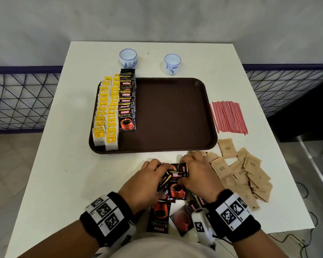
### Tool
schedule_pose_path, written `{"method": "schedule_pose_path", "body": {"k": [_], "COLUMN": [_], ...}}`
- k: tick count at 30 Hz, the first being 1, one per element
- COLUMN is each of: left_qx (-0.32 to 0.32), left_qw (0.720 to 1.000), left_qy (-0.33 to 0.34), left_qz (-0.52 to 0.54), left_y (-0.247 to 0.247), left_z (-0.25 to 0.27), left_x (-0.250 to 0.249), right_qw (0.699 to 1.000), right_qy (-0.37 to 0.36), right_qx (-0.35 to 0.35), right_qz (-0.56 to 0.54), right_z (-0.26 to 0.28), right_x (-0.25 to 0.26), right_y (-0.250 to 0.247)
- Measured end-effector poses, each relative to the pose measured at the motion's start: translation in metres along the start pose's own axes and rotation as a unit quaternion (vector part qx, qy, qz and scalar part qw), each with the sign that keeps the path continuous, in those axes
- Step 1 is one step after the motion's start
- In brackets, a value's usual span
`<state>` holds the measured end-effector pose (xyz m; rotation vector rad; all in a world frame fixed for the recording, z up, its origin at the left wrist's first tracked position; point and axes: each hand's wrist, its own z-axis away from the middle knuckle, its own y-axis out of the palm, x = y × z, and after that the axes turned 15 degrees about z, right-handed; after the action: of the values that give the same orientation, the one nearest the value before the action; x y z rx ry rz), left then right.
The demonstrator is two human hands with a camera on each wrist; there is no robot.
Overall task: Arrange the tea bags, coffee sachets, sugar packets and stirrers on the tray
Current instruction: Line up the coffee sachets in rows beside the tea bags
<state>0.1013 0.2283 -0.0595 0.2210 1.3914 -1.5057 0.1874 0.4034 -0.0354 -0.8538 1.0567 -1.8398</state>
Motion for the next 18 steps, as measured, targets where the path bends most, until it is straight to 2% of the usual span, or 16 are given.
{"method": "schedule_pose_path", "body": {"k": [8,13,15,18], "left_qx": [-0.008,-0.005,-0.023,-0.092], "left_qw": [1.0,0.995,0.988,0.975], "left_qy": [-0.022,-0.049,-0.055,-0.053], "left_qz": [0.006,0.087,0.141,0.193], "left_y": [-0.004,-0.011,-0.015,-0.025], "left_z": [0.0,-0.002,-0.002,-0.001], "left_x": [-0.008,-0.007,-0.008,-0.004], "right_qw": [0.997,0.986,0.979,0.958], "right_qy": [-0.032,-0.034,-0.033,-0.022], "right_qx": [-0.023,-0.031,-0.033,-0.042], "right_qz": [-0.071,-0.162,-0.198,-0.282], "right_z": [-0.002,-0.005,-0.007,-0.007], "right_x": [0.007,-0.003,-0.01,-0.018], "right_y": [-0.001,-0.015,-0.023,-0.038]}}
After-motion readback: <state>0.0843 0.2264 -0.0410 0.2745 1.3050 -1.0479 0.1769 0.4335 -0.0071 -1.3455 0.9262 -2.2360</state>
